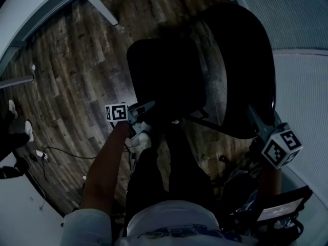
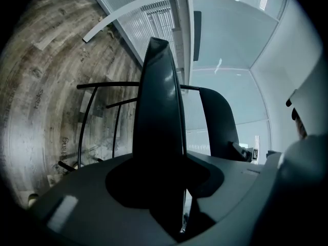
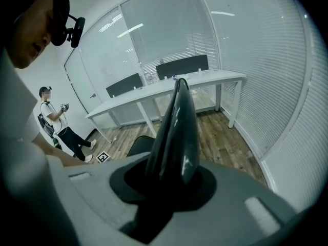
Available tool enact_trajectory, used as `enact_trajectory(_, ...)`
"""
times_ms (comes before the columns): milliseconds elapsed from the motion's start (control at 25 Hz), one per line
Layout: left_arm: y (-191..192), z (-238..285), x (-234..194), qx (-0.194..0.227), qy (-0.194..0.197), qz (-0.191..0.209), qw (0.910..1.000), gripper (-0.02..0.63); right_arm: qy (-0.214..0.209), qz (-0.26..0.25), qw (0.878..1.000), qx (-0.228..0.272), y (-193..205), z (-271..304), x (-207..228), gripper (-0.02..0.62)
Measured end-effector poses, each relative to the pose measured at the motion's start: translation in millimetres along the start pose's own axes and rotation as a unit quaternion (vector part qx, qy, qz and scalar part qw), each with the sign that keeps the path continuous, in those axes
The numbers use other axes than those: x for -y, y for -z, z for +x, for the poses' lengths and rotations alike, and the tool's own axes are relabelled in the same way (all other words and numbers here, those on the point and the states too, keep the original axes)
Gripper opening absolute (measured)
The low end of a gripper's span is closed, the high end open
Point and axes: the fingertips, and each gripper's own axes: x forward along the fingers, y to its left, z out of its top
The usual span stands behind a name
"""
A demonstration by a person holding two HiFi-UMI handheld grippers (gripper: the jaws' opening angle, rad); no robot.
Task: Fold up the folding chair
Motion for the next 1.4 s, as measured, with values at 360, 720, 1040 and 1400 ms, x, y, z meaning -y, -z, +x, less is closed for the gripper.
enact_trajectory(360, 8.1, 15.4, 30.1, -0.004, -0.013, 0.007, 0.9999, 0.15, 0.002, 0.001, 1.0, 0.008, 0.9, -9.2, -8.5, 0.086)
enact_trajectory(720, 10.0, 27.1, 62.6, -0.008, -0.026, 0.007, 0.9996, 0.138, 0.014, -0.007, 1.0, 0.011, -12.5, -14.0, -31.1, 0.086)
enact_trajectory(1040, 12.7, 42.2, 85.7, -0.012, -0.04, 0.009, 0.9991, 0.129, 0.025, -0.015, 1.0, 0.007, -16.3, -17.5, -44.2, 0.086)
enact_trajectory(1400, 17.4, 56.1, 99.0, -0.005, -0.08, 0.009, 0.9967, 0.129, 0.025, -0.018, 0.999, 0.009, -16.9, -18.3, -58.7, 0.086)
